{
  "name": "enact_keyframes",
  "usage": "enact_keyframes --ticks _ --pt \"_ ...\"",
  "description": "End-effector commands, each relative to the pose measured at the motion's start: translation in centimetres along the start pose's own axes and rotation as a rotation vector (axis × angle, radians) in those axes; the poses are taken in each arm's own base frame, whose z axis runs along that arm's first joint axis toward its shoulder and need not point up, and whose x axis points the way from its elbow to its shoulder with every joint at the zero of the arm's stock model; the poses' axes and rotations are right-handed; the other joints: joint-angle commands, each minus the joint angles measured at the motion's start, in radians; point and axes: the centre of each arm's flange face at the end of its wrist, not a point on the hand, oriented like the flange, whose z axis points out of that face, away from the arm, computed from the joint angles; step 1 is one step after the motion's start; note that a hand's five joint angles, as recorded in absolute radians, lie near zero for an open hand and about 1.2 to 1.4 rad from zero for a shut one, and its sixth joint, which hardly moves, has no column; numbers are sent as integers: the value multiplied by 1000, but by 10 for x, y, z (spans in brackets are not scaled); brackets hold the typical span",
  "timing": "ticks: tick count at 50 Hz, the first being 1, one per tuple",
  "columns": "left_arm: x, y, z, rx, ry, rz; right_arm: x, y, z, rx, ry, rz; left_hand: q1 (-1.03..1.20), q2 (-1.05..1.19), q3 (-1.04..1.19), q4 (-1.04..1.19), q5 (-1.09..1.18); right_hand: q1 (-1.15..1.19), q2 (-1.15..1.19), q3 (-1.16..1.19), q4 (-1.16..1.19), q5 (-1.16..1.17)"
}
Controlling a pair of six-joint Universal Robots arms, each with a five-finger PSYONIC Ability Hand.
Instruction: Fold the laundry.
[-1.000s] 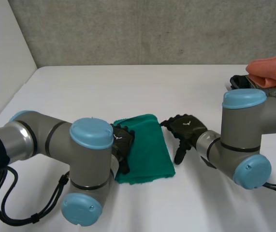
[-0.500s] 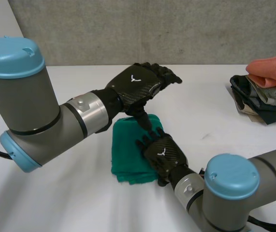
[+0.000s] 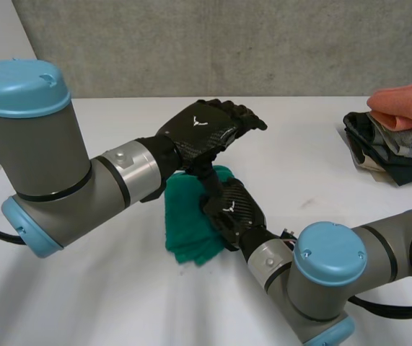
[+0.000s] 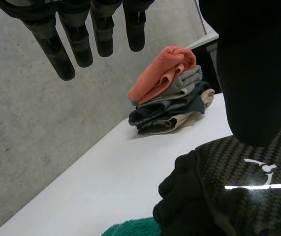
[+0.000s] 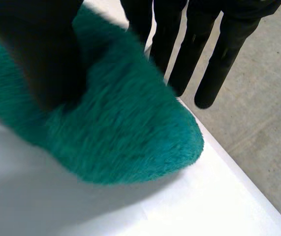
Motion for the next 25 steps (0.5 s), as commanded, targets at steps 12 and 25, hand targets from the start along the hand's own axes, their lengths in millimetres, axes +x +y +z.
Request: enact_keyframes --ticks 12,25 --pt "-15 -26 -2 93 -101 54 99 -48 35 189 213 -53 61 59 59 57 54 540 553 556 558 584" --pt "-26 -41 -7 142 -184 81 285 -95 30 474 602 -73 58 56 56 54 51 540 553 556 558 584"
